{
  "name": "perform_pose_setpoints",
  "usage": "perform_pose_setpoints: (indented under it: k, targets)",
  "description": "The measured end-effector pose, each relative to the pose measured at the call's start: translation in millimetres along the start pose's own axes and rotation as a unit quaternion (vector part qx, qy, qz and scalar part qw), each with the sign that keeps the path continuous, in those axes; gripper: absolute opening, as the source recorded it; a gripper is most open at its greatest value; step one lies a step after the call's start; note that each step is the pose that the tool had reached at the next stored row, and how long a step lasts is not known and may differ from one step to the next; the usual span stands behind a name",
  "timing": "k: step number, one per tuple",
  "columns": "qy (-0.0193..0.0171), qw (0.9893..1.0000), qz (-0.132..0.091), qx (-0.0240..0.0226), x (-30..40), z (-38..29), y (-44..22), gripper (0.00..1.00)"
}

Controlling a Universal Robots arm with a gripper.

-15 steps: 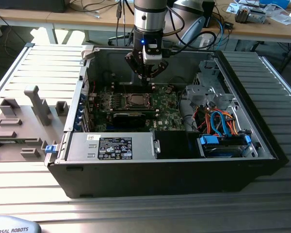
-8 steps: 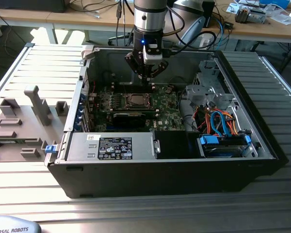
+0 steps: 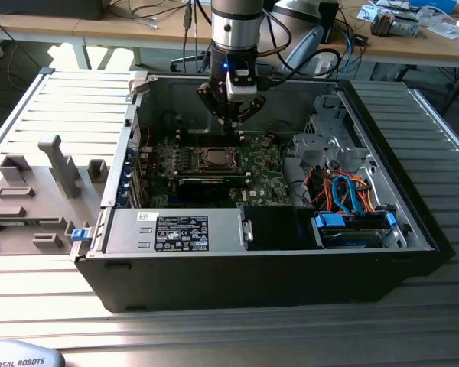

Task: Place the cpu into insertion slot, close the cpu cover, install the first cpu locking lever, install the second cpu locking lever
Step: 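Install the first cpu locking lever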

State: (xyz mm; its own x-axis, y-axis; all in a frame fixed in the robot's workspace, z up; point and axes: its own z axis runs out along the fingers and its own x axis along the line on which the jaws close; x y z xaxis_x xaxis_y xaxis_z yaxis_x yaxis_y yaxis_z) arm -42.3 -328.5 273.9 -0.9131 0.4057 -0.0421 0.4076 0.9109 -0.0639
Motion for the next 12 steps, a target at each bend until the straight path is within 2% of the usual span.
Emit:
perform_pose_setpoints:
  k: [12]
  targets:
    - [-0.0008,0.9999,-0.012,-0.0005,0.0,0.0,0.0,0.11]
